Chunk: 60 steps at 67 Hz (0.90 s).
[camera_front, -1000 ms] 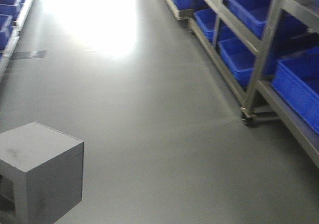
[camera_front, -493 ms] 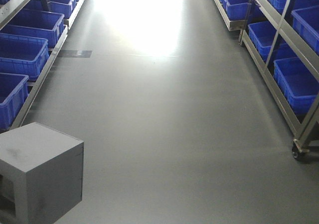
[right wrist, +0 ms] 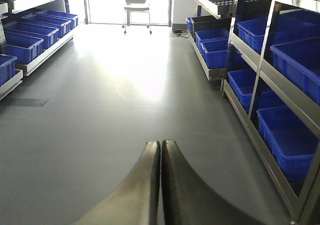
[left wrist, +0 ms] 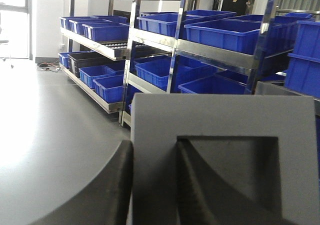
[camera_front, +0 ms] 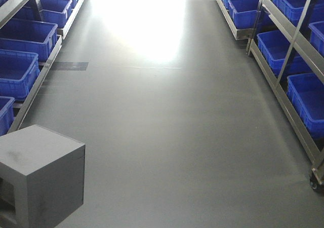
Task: Sort gray base to blue bin
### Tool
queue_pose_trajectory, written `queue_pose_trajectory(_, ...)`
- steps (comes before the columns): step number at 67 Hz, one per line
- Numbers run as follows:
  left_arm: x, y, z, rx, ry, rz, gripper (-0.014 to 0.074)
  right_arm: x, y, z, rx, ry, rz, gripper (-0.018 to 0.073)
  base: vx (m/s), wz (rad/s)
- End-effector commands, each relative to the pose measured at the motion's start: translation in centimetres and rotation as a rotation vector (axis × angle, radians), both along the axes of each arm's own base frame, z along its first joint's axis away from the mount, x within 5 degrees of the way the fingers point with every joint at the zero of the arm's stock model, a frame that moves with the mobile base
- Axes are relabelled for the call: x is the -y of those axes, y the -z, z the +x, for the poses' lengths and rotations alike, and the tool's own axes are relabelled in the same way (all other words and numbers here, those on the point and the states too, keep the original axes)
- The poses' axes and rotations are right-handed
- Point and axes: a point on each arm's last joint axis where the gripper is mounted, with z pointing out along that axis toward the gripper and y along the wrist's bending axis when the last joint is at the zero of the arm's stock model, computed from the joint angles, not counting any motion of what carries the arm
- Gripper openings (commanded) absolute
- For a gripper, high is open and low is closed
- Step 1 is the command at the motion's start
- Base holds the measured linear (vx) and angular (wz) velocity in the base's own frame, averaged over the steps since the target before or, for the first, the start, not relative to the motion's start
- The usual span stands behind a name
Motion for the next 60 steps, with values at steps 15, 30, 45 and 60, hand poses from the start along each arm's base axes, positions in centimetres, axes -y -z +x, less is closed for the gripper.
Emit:
queue_pose_trajectory(15, 0.10, -1.98, -0.31, 0.108, 0.030, -0.078, -0.0007, -0.04, -0.61, 0.04, 0.084, -0.007, -0.016, -0.0005, 0.45, -0.01)
queue_pose_trajectory(30, 0.10, -1.98, -0.31, 0.108, 0.030, -0.078, -0.0007, -0.04, -0.59, 0.03, 0.081, -0.007, -0.016, -0.0005, 0.46, 0.04)
queue_pose_trajectory(45, 0.09, -1.99, -0.33, 0.109, 0.030, -0.078, -0.0007, -0.04, -0.59, 0.03, 0.081, -0.007, -0.016, -0.0005, 0.51, 0.05)
queue_pose_trajectory(60, 0.09, -1.99, -0.33, 0.109, 0.030, -0.078, -0.0007, -0.04, -0.59, 0.03, 0.081, -0.007, -0.016, -0.0005, 0.52, 0.01)
